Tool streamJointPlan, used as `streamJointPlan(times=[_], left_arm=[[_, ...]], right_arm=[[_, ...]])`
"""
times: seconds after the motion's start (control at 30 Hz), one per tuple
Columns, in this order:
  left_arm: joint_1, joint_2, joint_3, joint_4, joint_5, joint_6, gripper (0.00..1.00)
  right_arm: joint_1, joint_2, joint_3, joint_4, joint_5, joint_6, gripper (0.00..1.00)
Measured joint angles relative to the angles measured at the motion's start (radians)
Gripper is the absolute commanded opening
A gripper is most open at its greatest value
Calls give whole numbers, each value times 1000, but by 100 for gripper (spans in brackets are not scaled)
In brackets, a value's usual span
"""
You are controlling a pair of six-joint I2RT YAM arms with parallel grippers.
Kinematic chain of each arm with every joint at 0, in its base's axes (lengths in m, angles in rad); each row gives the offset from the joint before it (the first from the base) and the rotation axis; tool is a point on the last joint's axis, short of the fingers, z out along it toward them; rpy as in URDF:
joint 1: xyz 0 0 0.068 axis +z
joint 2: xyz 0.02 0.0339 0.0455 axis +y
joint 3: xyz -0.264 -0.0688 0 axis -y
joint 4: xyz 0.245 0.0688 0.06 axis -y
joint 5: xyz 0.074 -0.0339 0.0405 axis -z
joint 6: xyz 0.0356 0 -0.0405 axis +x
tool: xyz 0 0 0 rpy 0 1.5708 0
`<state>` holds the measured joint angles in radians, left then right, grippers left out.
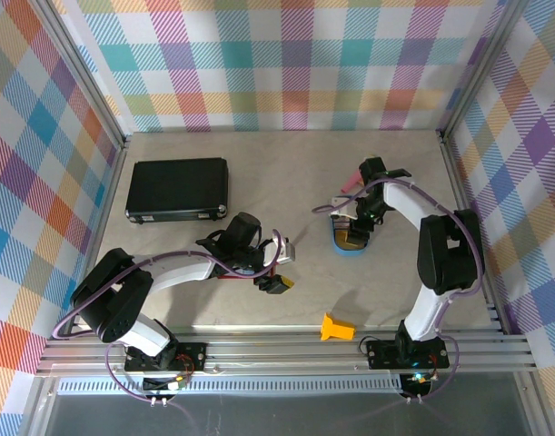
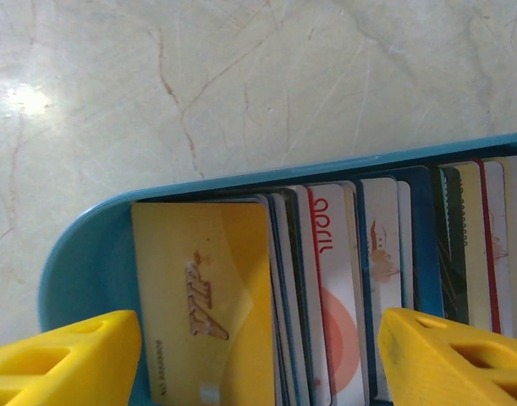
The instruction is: Put the credit cards into the card holder
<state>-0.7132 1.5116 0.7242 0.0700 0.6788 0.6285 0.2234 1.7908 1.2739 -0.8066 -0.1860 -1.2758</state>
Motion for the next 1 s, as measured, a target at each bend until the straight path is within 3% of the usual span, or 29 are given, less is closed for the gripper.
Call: streamJointPlan(times=[0.4, 0.8, 1.0], left_arm=[[-6, 8, 0, -16, -8, 16, 81], [-6, 20, 0, -17, -8, 16, 81], [-6, 21, 0, -17, -8, 16, 81]], right_arm=[[6, -2, -108, 166, 29, -19, 81], [8, -15, -148, 317, 92, -9, 68], [8, -28, -164, 372, 113, 0, 56]])
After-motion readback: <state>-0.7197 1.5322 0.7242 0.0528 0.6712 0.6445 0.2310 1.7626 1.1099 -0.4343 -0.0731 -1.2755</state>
